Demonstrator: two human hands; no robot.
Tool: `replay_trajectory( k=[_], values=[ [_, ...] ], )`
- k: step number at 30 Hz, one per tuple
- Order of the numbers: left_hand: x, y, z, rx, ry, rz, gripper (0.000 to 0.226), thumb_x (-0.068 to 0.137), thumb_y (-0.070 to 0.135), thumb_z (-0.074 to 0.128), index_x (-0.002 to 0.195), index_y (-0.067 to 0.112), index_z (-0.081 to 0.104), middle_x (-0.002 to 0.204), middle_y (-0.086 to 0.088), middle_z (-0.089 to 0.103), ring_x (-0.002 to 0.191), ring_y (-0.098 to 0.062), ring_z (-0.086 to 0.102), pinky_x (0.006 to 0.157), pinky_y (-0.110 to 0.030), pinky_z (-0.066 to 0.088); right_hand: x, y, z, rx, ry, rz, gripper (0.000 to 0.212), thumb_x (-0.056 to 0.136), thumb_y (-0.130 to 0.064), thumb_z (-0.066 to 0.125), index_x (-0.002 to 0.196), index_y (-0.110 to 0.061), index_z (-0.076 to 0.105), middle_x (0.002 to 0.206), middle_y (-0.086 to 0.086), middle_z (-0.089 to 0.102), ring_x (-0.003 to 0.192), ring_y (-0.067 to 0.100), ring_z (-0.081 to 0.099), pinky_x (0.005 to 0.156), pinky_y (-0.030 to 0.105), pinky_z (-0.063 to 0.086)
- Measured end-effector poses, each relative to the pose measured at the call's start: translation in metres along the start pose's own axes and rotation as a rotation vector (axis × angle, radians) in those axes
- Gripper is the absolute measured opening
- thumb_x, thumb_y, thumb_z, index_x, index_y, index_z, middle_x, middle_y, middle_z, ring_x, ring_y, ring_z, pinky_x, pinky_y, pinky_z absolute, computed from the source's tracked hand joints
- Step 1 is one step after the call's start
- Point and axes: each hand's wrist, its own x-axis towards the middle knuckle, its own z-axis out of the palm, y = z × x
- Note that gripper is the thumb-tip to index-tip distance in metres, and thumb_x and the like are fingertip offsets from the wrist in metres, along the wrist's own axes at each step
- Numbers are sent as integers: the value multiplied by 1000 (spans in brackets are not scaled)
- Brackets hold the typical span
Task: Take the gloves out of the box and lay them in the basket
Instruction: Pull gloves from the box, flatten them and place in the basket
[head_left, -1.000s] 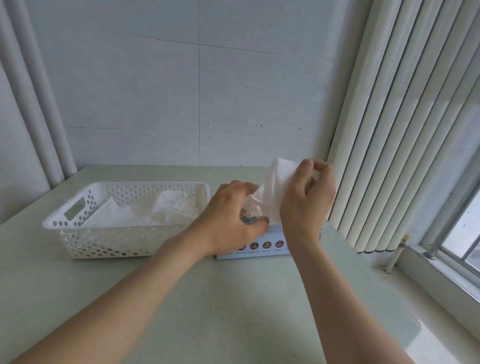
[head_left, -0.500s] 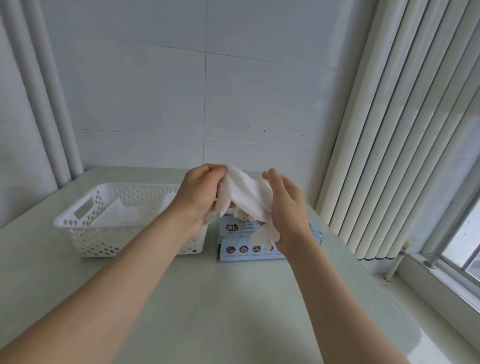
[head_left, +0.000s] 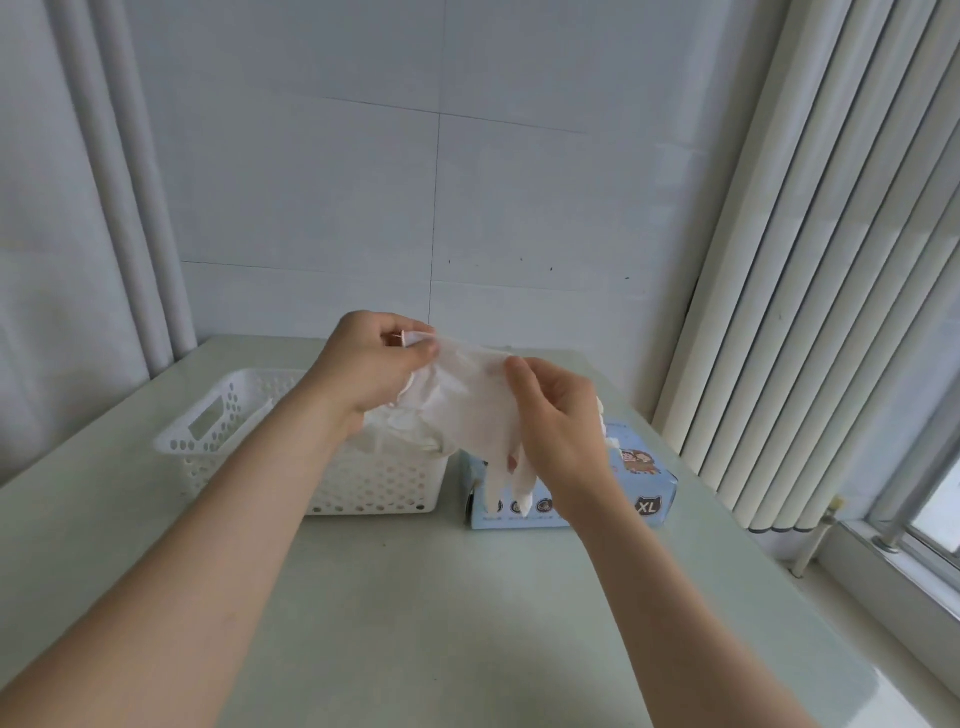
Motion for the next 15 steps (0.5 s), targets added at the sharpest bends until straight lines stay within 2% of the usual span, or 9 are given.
replay_trajectory(
  k=[2, 3, 4, 6, 8, 10, 12, 13, 15],
  values=[
    [4, 0, -8, 9, 54, 26, 17, 98, 16, 71, 114, 16, 77, 97, 1, 75, 92, -11, 71, 70, -15, 48, 4, -4, 6, -2, -13, -22, 46, 109, -32, 52, 92, 8, 68, 66, 23, 49, 51, 25, 52, 42, 38, 46],
    [6, -1, -11, 20, 81, 31, 16, 100, 15, 69, 113, 17, 77, 101, 5, 74, 95, -7, 69, 71, -14, 46, 6, -7, 7, -17, -35, -37, 50, 110, -32, 52, 88, 12, 62, 64, 19, 43, 48, 27, 52, 43, 41, 46],
    [8, -1, -15, 37, 107, 38, 15, 103, 16, 64, 111, 18, 77, 101, 9, 72, 93, -1, 66, 70, -14, 44, 9, -10, 9, -40, -68, -57, 52, 110, -31, 51, 86, 15, 56, 64, 20, 40, 47, 31, 53, 44, 45, 46],
    [13, -1, -23, 60, 142, 56, 22, 107, 17, 54, 107, 20, 76, 99, 11, 70, 87, 2, 61, 68, -17, 43, 16, -17, 15, -82, -142, -81, 49, 109, -28, 50, 88, 17, 52, 71, 33, 46, 50, 42, 61, 49, 49, 47],
    [17, -4, -30, 65, 166, 76, 26, 108, 19, 48, 106, 21, 73, 97, 8, 69, 83, -5, 61, 66, -22, 44, 25, -24, 20, -129, -169, -84, 43, 109, -24, 48, 91, 15, 54, 72, 32, 53, 53, 32, 67, 54, 45, 50],
    [21, -11, -37, 95, 196, 95, 24, 108, 25, 47, 104, 20, 70, 91, 7, 65, 80, -14, 60, 66, -27, 44, 34, -28, 29, -191, -170, -88, 40, 108, -23, 48, 85, 8, 56, 66, 14, 51, 52, 18, 61, 56, 41, 49],
    [25, -19, -44, 148, 244, 117, 26, 108, 30, 47, 91, 18, 62, 79, 4, 57, 73, -20, 53, 66, -32, 41, 43, -30, 38, -245, -150, -88, 39, 106, -26, 50, 77, -1, 58, 64, 3, 45, 54, 15, 47, 54, 34, 43],
    [26, -22, -47, 163, 272, 127, 30, 108, 32, 46, 84, 16, 56, 75, 3, 53, 71, -22, 49, 66, -34, 40, 46, -31, 43, -280, -129, -86, 39, 105, -27, 51, 77, -1, 58, 63, 2, 42, 56, 15, 40, 56, 31, 36],
    [29, -26, -53, 169, 339, 150, 30, 109, 33, 46, 87, 15, 54, 76, 3, 53, 75, -22, 50, 71, -35, 41, 54, -33, 53, -362, -81, -89, 41, 104, -29, 51, 87, 7, 62, 65, 14, 42, 60, 16, 37, 59, 32, 30]
  ],
)
